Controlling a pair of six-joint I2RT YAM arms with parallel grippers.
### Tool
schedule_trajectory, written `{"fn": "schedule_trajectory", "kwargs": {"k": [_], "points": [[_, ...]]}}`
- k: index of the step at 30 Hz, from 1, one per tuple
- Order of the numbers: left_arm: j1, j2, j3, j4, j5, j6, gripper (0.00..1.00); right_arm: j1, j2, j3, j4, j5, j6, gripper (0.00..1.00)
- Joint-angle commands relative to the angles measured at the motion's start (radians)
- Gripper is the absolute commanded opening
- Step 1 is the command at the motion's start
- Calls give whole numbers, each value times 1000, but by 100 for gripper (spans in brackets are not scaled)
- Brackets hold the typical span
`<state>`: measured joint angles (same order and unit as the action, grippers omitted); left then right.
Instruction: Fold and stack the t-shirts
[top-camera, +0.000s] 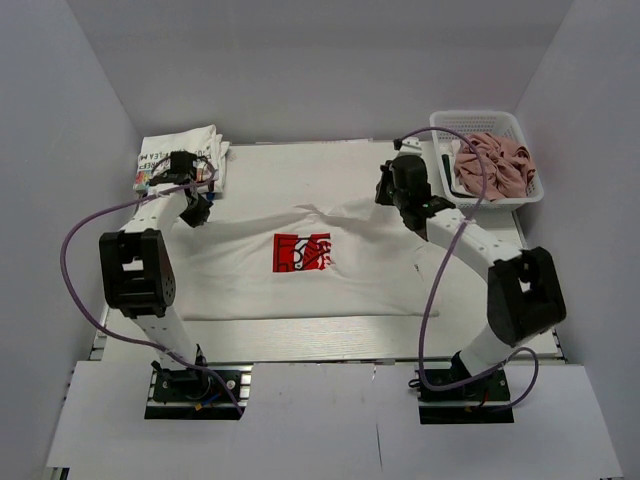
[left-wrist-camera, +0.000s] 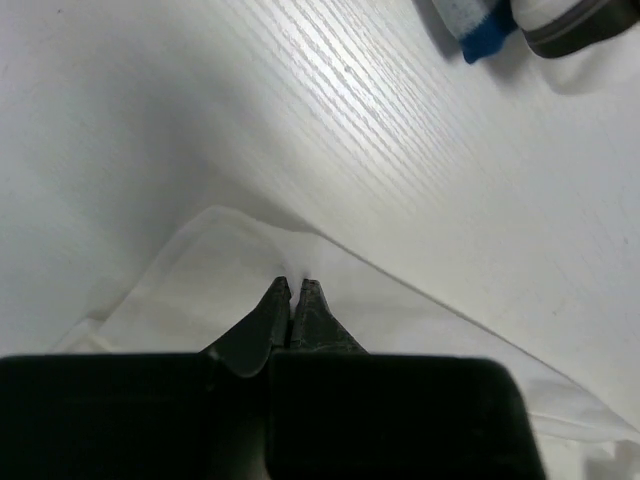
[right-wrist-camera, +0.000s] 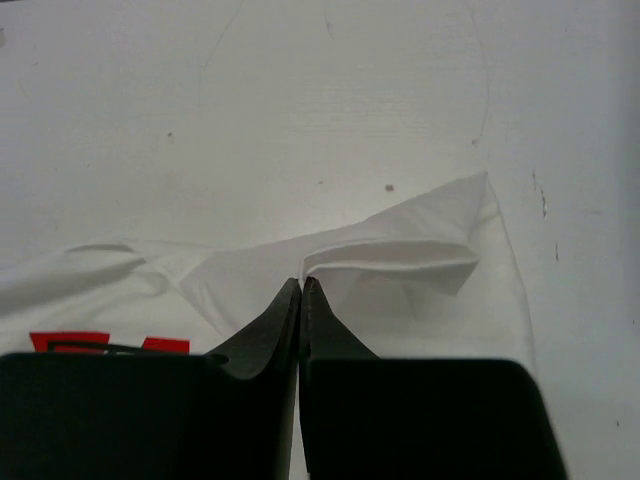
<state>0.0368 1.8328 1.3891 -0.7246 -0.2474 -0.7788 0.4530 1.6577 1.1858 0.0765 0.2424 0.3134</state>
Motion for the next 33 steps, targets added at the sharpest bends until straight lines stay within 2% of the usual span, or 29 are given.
{"fn": "schedule_trajectory", "kwargs": {"k": [1, 4, 12, 17, 20, 28, 33], "points": [[-3, -142, -54, 36, 33, -4, 0, 12, -146, -87, 25, 31, 58, 0], [-3, -217, -102, 73, 59, -4, 0, 19, -245, -155, 19, 32, 73, 0], [-3, -360, -232, 39, -9, -36, 0, 35, -395, -275, -105, 20, 139, 0], [-3, -408, -350, 39, -18, -65, 0, 68, -550, -400, -162, 0, 245, 0], [-3, -417, -361, 15, -41, -77, 0, 91, -607, -422, -227, 20, 271, 0], [-3, -448, -400, -7, -59, -86, 0, 165, -681, -500, -363, 41, 381, 0], [-3, -457, -456, -47, -81, -120, 0, 182, -670, -581, -423, 5, 372, 0]]}}
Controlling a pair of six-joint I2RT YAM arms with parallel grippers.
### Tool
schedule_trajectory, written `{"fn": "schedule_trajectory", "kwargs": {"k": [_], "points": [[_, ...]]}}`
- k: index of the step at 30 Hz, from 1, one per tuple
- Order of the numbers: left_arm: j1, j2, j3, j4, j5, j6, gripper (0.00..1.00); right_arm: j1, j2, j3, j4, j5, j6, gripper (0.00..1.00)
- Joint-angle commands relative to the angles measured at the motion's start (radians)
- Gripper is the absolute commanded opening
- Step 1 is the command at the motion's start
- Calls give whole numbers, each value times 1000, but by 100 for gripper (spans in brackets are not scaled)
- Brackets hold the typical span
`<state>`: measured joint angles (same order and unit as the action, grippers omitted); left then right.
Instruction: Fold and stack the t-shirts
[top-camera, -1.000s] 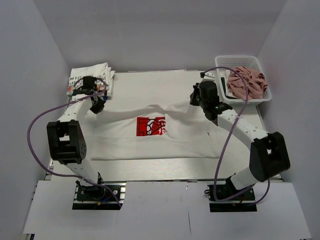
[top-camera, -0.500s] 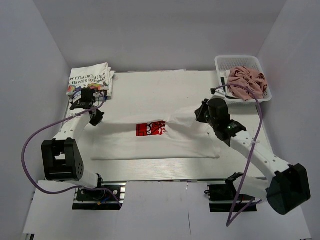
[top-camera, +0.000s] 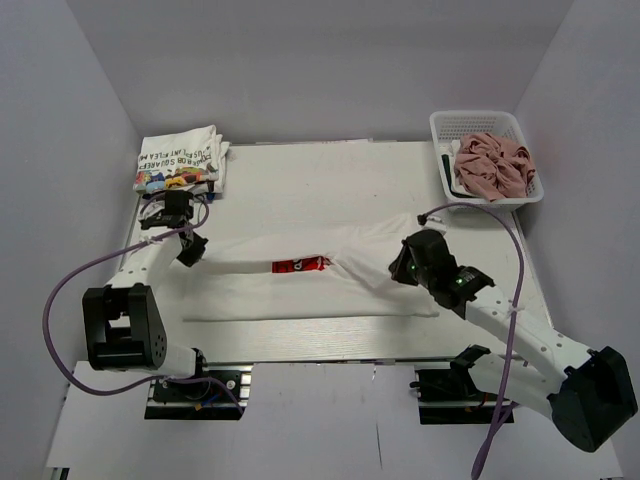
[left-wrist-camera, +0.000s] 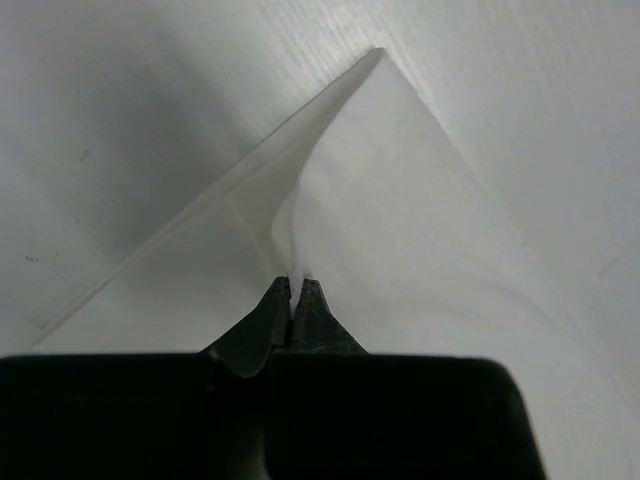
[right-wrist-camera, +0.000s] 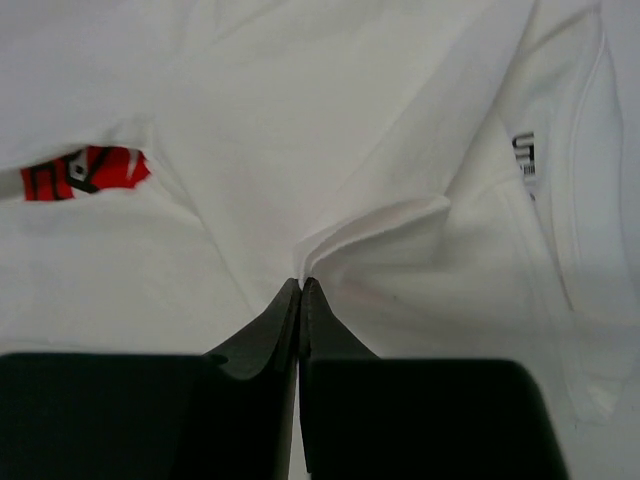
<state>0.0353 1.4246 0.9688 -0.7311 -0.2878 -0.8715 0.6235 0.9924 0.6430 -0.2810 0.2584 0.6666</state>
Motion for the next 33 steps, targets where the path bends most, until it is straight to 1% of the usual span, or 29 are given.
{"fn": "schedule_trajectory", "kwargs": {"k": [1, 2, 3, 4, 5, 6, 7, 8, 11, 12, 13, 14, 15, 16, 17, 18, 19, 21, 22, 23, 27, 29, 30, 31, 33], "points": [[12, -49, -60, -40, -40, -38, 0, 18, -1, -57, -72, -21, 22, 0], [12, -49, -70, -51, -27, -38, 4, 16, 0, -68, -84, -24, 24, 10], [12, -49, -70, -51, -16, -38, 12, 21, 6, -72, -139, -21, 21, 22], [12, -49, -80, -65, -16, -38, 44, 19, 5, -71, -164, -12, 34, 32], [12, -49, -81, -79, -16, -49, 66, 22, 2, -65, -188, 14, 31, 37], [12, -58, -81, -91, -16, -49, 80, 21, -3, -63, -245, 25, 30, 44], [12, -58, -67, -120, -16, -61, 86, 24, -21, -51, -262, 45, 25, 56], [12, -58, -53, -134, -28, -72, 100, 22, -31, -40, -280, 68, 15, 90], [12, -78, 10, -148, -28, -72, 100, 22, -58, 10, -273, 113, -41, 91], [-1, -78, 22, -136, -15, -72, 100, 21, -63, 20, -261, 108, -61, 91], [-2, -88, 31, -117, 22, -57, 100, 21, -66, 36, -198, 102, -88, 91], [-2, -99, 31, -69, 48, -43, 100, 22, -64, 44, -172, 90, -97, 91], [-2, -99, 31, -36, 79, -12, 100, 22, -61, 44, -141, 43, -116, 91], [-2, -99, 16, -2, 120, -1, 100, 21, -40, 40, -41, 24, -131, 91], [-2, -99, 16, 40, 137, -1, 100, 22, -28, 40, -9, 7, -139, 91], [-2, -84, 4, 58, 172, 18, 100, 21, 20, 46, 17, -48, -153, 91], [-2, -70, 4, 74, 186, 28, 100, 22, 40, 49, 69, -67, -153, 91], [-2, -17, -5, 104, 211, 41, 100, 18, 84, 61, 135, -114, -156, 91], [-2, 3, -5, 104, 223, 51, 100, 22, 153, 61, 158, -164, -151, 91], [-2, 23, -5, 104, 223, 51, 100, 19, 175, 58, 181, -174, -150, 91], [-11, 108, -41, 136, 245, 72, 100, 12, 281, 0, 186, -199, -87, 91], [-11, 128, -61, 157, 245, 72, 100, -1, 292, -26, 157, -189, -27, 91], [-11, 144, -61, 157, 233, 72, 100, -5, 301, -89, 151, -168, -9, 91], [-11, 154, -61, 157, 223, 72, 100, -21, 298, -100, 137, -171, 32, 91], [-11, 184, -48, 145, 201, 72, 100, -31, 282, -141, 111, -160, 54, 91]]}}
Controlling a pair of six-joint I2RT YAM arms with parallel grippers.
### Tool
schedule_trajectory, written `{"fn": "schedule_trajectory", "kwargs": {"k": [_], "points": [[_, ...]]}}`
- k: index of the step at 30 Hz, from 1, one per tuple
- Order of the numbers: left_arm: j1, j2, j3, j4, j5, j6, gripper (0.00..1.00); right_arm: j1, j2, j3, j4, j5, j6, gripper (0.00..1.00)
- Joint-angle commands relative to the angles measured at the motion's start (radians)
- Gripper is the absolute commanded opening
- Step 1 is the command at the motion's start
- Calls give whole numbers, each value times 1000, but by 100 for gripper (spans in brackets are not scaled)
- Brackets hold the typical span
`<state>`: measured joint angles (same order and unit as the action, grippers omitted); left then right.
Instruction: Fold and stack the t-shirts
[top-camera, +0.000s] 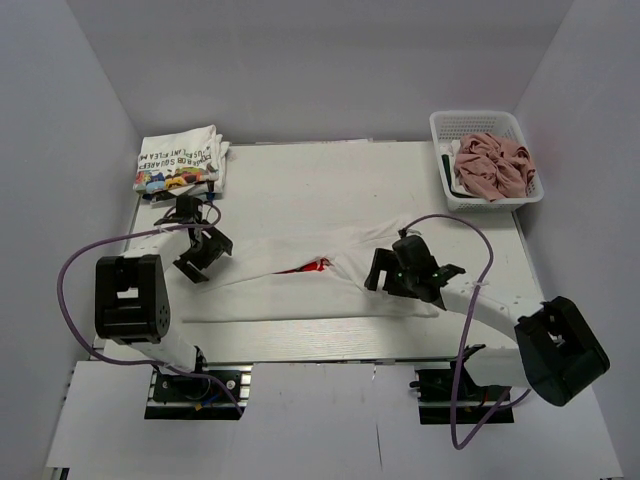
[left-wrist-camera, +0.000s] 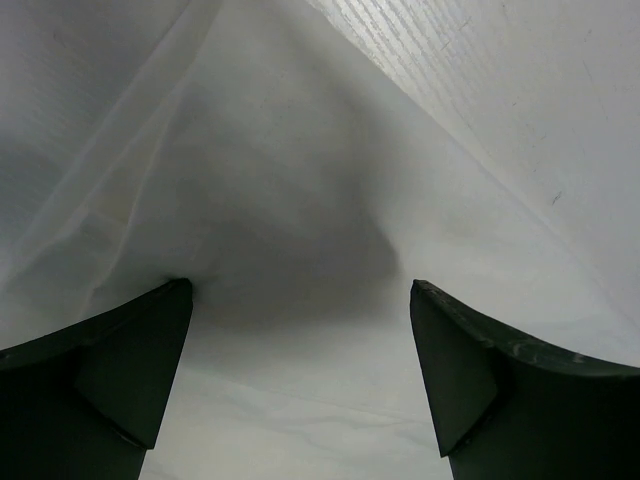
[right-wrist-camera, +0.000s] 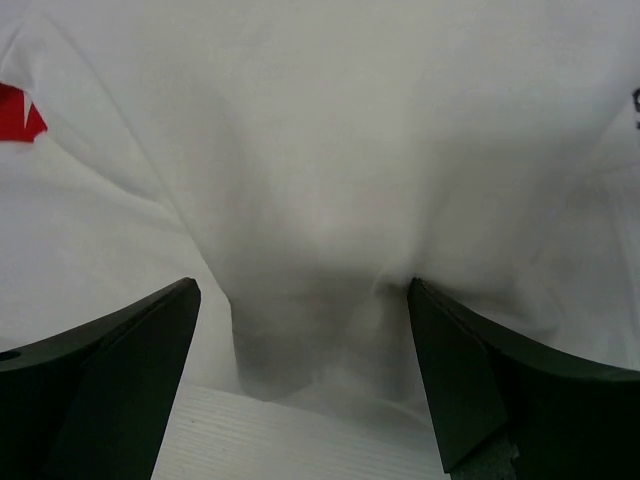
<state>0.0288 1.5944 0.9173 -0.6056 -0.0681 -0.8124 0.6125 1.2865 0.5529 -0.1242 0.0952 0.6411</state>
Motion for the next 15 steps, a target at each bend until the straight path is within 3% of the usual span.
{"fn": "schedule_trajectory", "kwargs": {"k": [1, 8, 12, 15], "points": [[-4, 24, 14, 9, -19, 13, 100, -31, -18, -57, -54, 5, 95, 91], [-4, 114, 23, 18, -10, 22, 100, -88, -29, -67, 30, -4, 60, 91], [-4, 144, 32, -11, -35, 22, 100, -126, 66, -32, 78, -115, 26, 91], [-4, 144, 41, -63, -81, 10, 100, -183, 169, 42, 40, -104, 41, 91]]}}
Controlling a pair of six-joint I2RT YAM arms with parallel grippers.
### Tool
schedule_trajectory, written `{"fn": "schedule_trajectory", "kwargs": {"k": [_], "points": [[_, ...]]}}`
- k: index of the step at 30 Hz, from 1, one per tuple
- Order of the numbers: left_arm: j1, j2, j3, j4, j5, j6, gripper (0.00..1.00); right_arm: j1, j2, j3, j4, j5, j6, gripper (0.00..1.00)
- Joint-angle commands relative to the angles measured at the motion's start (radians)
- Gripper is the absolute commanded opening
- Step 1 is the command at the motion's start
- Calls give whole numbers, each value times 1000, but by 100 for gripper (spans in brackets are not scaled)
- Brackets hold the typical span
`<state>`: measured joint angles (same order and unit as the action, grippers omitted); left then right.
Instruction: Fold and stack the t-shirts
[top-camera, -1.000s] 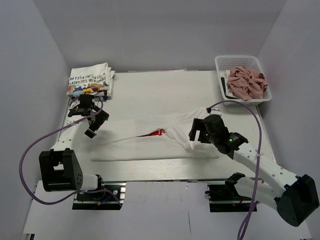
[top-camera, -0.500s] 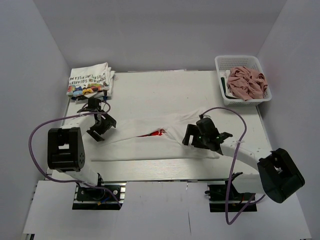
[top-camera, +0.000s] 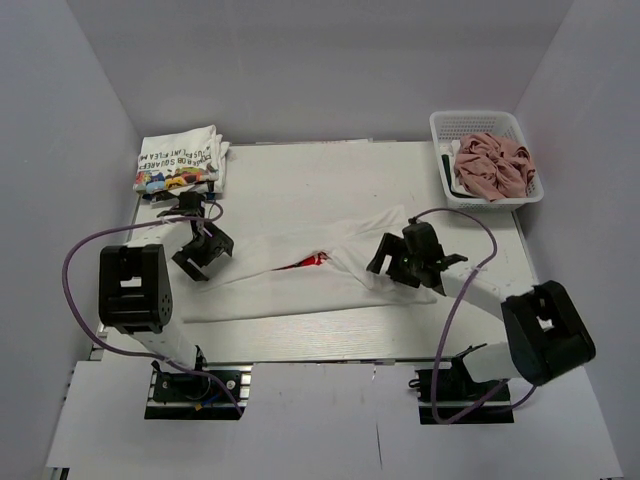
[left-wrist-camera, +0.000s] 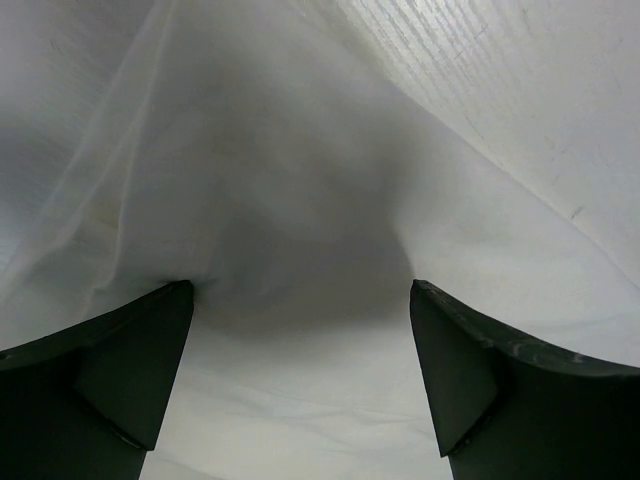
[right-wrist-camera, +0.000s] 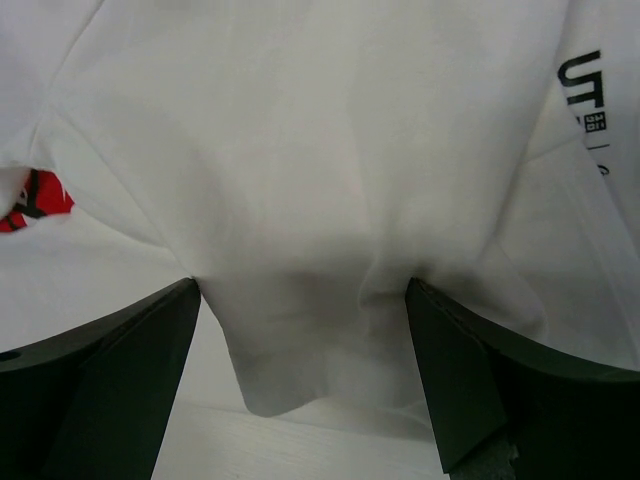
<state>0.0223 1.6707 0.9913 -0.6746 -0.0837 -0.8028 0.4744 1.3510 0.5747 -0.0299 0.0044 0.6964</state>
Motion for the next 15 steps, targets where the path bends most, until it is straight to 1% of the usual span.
{"fn": "schedule_trajectory", "kwargs": {"k": [1, 3, 4, 5, 6, 7, 8, 9, 11, 12, 13, 14, 15], "points": [[2, 67, -33, -23, -74, -10, 100, -77, 153, 52, -71, -11, -11, 91], [2, 51, -33, -34, -74, -10, 100, -137, 212, 99, -64, -11, 11, 91], [-7, 35, -45, -60, -74, -10, 100, -146, 252, 134, -64, -9, 14, 91], [-16, 35, -45, -74, -88, -10, 100, -157, 273, 183, -64, 27, 11, 91], [-16, 23, -72, -85, -88, -27, 100, -180, 314, 213, -71, 46, -7, 91], [-31, 14, -85, -94, -74, -41, 100, -186, 368, 279, -91, 64, -17, 91], [-48, 14, -101, -103, -65, -52, 100, -192, 400, 380, -111, 80, -32, 91], [-61, 3, -138, -114, -41, -61, 100, -200, 504, 437, -154, 97, -75, 91], [-102, 3, -187, -140, -19, -61, 100, -197, 580, 644, -201, 108, -106, 91], [-117, 3, -198, -152, 14, -61, 100, -194, 700, 788, -206, 98, -119, 91], [-149, 3, -207, -163, 31, -61, 100, -200, 739, 832, -206, 95, -129, 91], [-165, 3, -207, -201, 65, -47, 100, -200, 782, 950, -225, 89, -135, 91], [-180, -6, -207, -227, 65, -47, 100, -200, 888, 1059, -244, 126, -130, 91]]}}
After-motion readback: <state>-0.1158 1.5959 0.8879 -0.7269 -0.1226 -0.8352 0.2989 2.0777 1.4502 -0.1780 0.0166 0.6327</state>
